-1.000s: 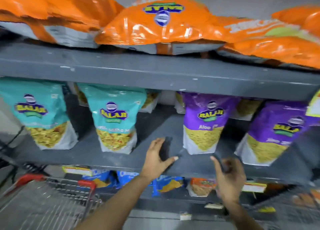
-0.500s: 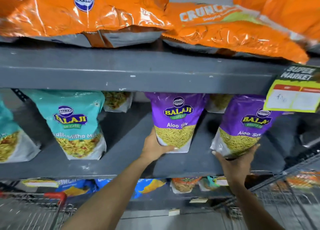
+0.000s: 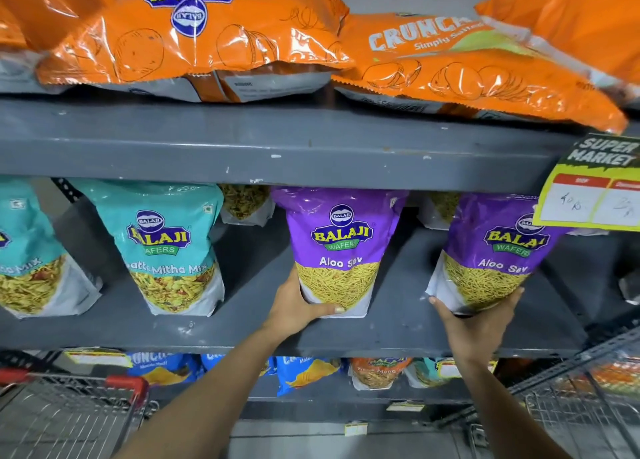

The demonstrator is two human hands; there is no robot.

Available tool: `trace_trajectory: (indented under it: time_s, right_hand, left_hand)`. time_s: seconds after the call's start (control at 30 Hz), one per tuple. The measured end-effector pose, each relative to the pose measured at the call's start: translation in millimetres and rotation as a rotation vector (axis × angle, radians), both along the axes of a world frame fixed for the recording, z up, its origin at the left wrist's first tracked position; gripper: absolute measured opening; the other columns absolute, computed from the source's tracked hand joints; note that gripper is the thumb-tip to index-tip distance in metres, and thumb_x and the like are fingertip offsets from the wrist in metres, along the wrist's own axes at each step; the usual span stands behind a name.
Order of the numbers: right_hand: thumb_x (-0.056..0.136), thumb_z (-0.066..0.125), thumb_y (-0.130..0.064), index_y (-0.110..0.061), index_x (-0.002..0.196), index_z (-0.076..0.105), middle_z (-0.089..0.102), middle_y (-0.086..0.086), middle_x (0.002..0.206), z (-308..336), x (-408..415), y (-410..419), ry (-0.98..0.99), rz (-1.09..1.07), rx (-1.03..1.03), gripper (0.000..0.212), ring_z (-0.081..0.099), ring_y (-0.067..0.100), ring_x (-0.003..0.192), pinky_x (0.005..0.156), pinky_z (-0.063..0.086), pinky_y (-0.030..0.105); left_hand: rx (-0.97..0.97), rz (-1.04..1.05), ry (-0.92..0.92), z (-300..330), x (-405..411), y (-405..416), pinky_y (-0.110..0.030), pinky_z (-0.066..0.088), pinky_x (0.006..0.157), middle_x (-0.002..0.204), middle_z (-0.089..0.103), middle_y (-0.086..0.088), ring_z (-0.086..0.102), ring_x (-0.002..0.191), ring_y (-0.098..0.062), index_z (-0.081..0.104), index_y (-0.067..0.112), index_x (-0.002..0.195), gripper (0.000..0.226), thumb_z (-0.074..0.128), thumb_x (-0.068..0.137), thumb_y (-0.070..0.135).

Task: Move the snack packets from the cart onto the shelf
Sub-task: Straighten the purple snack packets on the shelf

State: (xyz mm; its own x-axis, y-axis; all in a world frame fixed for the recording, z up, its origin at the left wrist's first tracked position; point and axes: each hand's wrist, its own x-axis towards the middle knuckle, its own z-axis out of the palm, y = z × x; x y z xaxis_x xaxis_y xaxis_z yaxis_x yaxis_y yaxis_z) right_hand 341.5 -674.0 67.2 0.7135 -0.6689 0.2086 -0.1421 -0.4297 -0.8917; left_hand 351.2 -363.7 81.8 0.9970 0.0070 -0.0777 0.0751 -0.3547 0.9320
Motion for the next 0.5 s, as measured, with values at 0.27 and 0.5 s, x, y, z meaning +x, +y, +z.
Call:
trace_trajectory:
  time_s: [0.27, 0.5]
  right_hand:
    - [0.046, 0.096, -0.043, -0.019, 0.156, -0.004, 0.027, 0.016, 0.159, 0.3, -2.5, 0.0, 0.016, 0.011, -0.003, 0.151, 0.029, 0.033, 0.146, 0.117, 0.031, 0.051]
    - [0.053, 0.095, -0.036, -0.002, 0.156, -0.004, 0.01, 0.017, 0.166, 0.7, -10.2, -0.2, -0.008, 0.013, -0.051, 0.147, 0.008, 0.033, 0.154, 0.123, 0.008, 0.056]
  left_hand:
    - [-0.064, 0.012, 0.013, -3.2, -2.7, -2.1, -0.018, 0.052, 0.086, 0.12, 0.063, 0.023, 0.06, 0.109, 0.002, 0.039, 0.044, 0.127, 0.099, 0.092, 0.044, 0.053]
    - [-0.208, 0.115, -0.021, -10.1, -30.0, 0.1, -0.024, 0.042, 0.106, 0.145, 0.046, 0.016, 0.048, 0.128, 0.004, 0.025, 0.031, 0.148, 0.119, 0.089, 0.05, 0.055]
